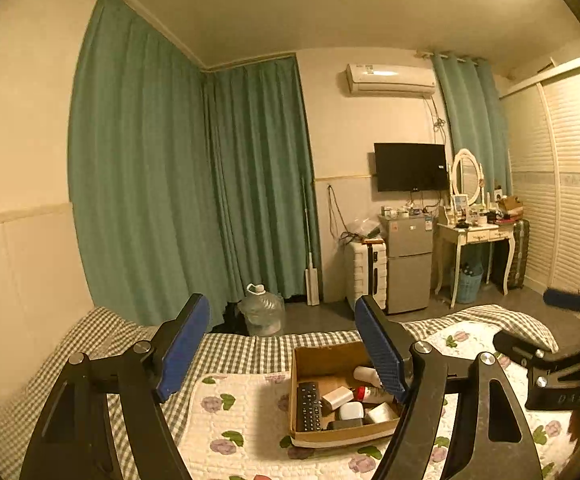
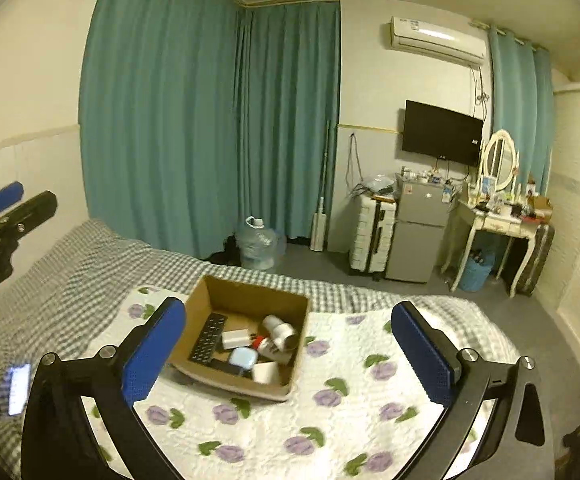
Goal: Organize rigid objects
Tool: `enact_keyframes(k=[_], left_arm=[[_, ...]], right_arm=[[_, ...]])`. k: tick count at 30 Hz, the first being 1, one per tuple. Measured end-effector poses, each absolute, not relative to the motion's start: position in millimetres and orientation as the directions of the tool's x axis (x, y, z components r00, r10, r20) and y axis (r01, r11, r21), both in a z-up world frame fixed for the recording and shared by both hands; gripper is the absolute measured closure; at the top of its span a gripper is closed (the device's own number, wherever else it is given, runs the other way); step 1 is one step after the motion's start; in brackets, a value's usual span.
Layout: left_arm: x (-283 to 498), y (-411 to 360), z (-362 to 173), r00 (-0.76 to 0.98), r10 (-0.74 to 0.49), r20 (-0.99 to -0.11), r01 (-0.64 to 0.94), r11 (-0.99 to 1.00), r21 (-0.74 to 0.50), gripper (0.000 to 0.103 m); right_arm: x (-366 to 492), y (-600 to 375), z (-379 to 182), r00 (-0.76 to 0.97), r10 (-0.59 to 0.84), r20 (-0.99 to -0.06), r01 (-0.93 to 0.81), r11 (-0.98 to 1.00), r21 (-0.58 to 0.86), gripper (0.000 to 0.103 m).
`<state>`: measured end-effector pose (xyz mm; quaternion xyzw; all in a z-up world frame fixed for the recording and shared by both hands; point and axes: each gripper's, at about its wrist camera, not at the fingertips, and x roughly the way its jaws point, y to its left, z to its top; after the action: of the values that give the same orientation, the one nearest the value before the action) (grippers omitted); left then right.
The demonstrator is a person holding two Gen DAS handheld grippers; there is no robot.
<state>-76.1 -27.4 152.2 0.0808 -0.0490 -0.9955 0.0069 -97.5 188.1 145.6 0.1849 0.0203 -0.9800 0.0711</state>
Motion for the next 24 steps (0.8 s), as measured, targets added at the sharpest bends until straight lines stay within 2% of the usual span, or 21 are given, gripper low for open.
enact_keyframes(k=[3, 6, 10, 17, 24], left_arm=[[-77.5, -29.9, 134.6, -0.985, -0.023, -0.17, 0.01, -0.997, 0.073, 0.025], [-85.7, -29.3, 110.6, -0.983, -0.025, -0.179, 0.015, -0.998, 0.055, 0.025], [-103.6, -27.2, 68.2, -0.975, -0.024, -0.219, 0.016, -0.999, 0.039, 0.025], [-133.2, -23.9, 5.7, -0.944, -0.035, -0.328, 0.008, -0.997, 0.082, 0.025], [-129.8, -22.6, -3.9, -0.938, -0.023, -0.345, -0.003, -0.997, 0.074, 0.025]], right_arm=[[-90.0, 192.4, 126.1, -0.948, -0.128, -0.292, 0.121, -0.992, 0.042, 0.0], [-96.1, 188.7, 103.3, -0.963, -0.098, -0.252, 0.096, -0.995, 0.022, 0.0], [-118.1, 186.4, 66.8, -0.957, -0.103, -0.271, 0.094, -0.995, 0.044, 0.0], [-152.0, 185.7, 10.1, -0.915, -0.084, -0.394, 0.057, -0.995, 0.079, 0.0], [-153.0, 185.7, 5.1, -0.925, -0.044, -0.377, 0.027, -0.998, 0.05, 0.0]])
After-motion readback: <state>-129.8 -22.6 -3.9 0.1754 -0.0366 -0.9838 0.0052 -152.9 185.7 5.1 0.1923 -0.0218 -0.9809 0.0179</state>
